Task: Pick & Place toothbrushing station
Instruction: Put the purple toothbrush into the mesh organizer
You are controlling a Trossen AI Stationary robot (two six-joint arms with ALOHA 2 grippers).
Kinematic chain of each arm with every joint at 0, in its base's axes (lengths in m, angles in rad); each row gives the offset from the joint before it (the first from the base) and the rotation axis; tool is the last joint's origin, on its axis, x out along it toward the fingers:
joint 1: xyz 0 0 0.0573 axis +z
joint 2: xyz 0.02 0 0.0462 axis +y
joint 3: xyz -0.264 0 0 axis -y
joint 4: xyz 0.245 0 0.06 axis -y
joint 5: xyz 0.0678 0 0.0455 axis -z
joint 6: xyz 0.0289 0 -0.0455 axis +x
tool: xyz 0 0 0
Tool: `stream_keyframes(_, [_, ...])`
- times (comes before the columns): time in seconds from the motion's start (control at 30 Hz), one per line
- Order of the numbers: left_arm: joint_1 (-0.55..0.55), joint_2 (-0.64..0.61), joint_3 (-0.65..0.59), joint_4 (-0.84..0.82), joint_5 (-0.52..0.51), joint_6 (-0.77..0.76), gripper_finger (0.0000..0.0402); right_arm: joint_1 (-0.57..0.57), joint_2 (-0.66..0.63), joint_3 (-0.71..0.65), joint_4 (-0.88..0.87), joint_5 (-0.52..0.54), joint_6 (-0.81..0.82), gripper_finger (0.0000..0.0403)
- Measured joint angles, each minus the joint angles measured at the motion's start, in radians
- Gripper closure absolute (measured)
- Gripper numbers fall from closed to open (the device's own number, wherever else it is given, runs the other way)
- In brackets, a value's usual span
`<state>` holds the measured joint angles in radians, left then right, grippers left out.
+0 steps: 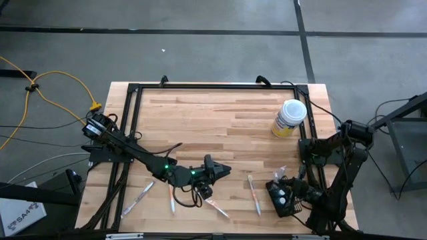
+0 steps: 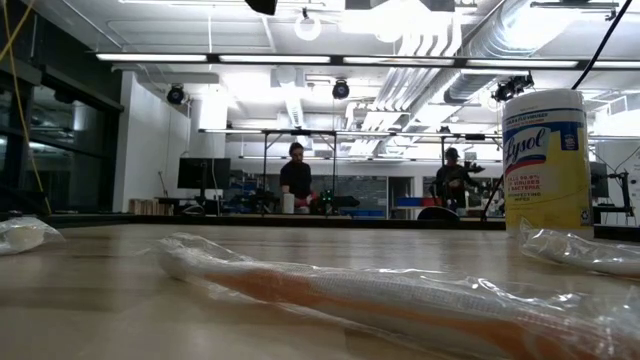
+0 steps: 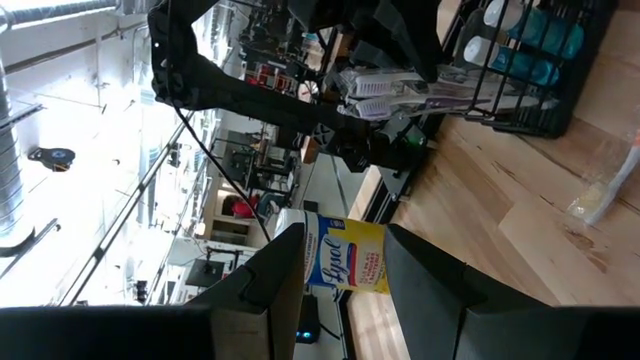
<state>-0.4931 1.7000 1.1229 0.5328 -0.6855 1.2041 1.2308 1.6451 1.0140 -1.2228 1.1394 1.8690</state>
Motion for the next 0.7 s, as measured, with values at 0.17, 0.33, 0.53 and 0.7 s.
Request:
stream_keyframes(0.17, [0.000, 0.000, 0.000, 0.000, 0.000, 0.000, 0.0270, 0.000, 0.000, 0.000, 0.000, -0.023, 0.001, 0.0369])
stream_keyframes(0.33, [0.000, 0.000, 0.000, 0.000, 0.000, 0.000, 0.0270, 0.000, 0.000, 0.000, 0.001, -0.013, 0.017, 0.0375])
stream_keyframes(0.53, [0.000, 0.000, 0.000, 0.000, 0.000, 0.000, 0.0270, 0.000, 0.000, 0.000, 0.008, 0.012, 0.019, 0.0355])
stream_keyframes(0.7, [0.000, 0.000, 0.000, 0.000, 0.000, -0.001, 0.0270, 0.000, 0.000, 0.000, 0.008, 0.014, 0.019, 0.0329])
